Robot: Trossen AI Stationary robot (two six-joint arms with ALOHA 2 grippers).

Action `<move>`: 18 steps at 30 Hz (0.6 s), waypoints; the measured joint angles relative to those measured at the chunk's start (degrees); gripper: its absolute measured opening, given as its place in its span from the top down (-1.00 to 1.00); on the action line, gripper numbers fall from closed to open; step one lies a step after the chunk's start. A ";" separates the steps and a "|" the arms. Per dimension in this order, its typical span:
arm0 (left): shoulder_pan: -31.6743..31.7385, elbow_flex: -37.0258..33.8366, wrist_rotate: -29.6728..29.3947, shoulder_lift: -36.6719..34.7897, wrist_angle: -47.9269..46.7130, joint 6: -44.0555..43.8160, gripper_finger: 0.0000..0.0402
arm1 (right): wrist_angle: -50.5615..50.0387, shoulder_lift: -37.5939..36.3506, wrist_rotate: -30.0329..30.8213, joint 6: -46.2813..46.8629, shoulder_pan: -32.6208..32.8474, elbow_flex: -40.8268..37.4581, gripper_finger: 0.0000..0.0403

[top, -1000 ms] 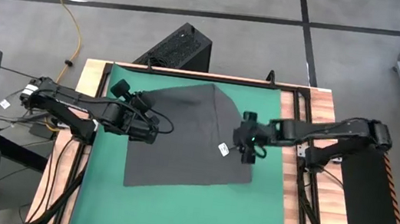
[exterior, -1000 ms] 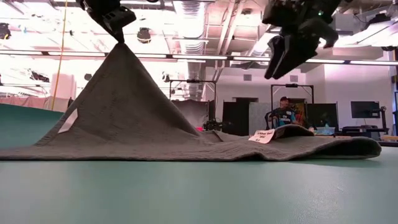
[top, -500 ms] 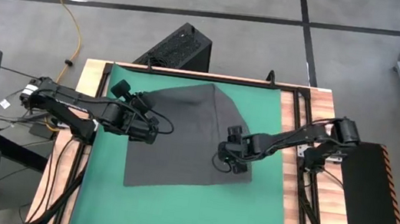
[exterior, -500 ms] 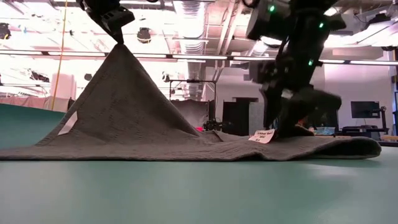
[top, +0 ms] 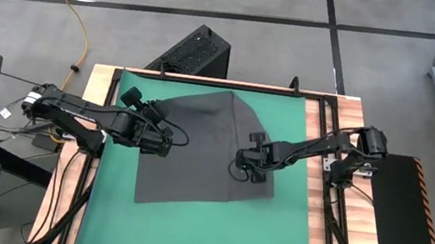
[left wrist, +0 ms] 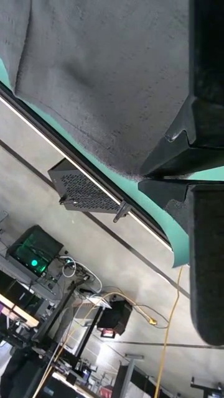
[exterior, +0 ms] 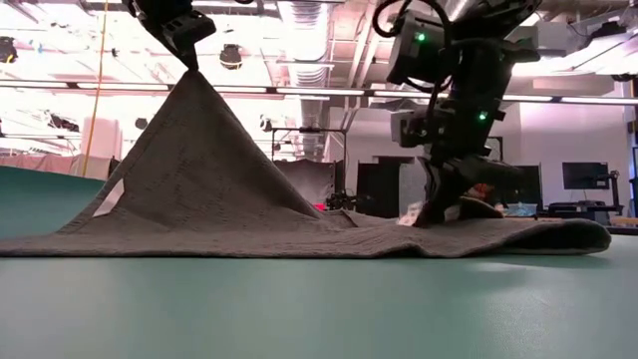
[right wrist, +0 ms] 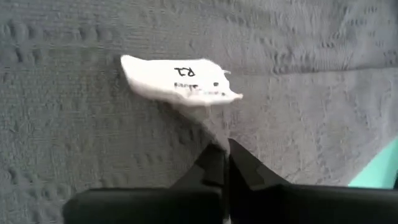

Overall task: Roll towel
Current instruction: Roll the gray towel

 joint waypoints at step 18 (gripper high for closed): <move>-0.02 0.00 6.62 0.00 17.77 -1.11 1.00 | -2.36 -4.52 -4.07 8.74 -4.80 23.21 0.96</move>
